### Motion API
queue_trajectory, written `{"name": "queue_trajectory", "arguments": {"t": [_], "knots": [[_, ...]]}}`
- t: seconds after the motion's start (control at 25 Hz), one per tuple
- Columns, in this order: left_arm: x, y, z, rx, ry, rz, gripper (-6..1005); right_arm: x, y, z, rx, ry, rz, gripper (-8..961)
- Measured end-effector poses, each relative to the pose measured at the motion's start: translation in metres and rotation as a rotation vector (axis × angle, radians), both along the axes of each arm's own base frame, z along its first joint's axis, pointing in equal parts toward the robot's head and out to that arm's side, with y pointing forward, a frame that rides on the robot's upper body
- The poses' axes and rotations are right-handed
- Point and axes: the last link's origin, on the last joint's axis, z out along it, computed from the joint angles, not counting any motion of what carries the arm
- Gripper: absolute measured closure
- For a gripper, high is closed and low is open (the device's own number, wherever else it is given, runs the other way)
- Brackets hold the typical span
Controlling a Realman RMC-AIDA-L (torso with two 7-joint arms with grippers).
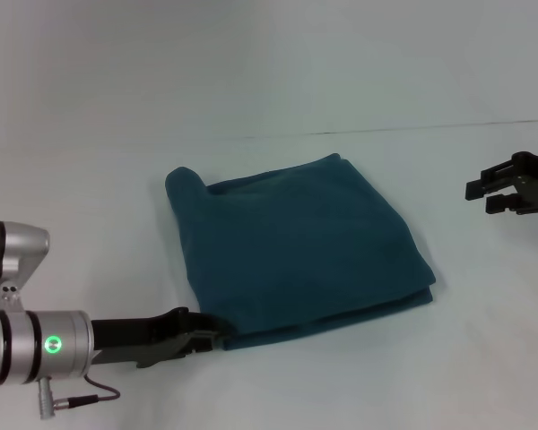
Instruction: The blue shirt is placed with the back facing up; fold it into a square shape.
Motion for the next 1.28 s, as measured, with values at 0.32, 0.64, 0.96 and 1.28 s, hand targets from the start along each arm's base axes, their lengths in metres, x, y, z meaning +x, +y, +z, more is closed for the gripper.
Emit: {"name": "queue_trajectory", "arguments": {"t": [0.32, 0.64, 0.96, 1.28], "knots": [[0.0036, 0.0037, -0.0025, 0.002, 0.003, -0.003, 598, 0.0009, -0.0004, 0.0007, 0.001, -0.002, 0.0, 507], [0.0049, 0.0032, -0.0048, -0.01, 0.0, 0.004, 684, 0.0013, -0.0004, 0.0014, 0.002, -0.002, -0.002, 507], [0.0033, 0.0029, -0.0044, -0.008, 0.001, 0.011, 844, 0.0015, -0.0006, 0.0014, 0.003, -0.001, -0.002, 507], [0.002, -0.0002, -0.0022, -0.015, -0.016, 0.017, 989, 0.0019, -0.0009, 0.0014, 0.003, -0.002, -0.003, 508]]}}
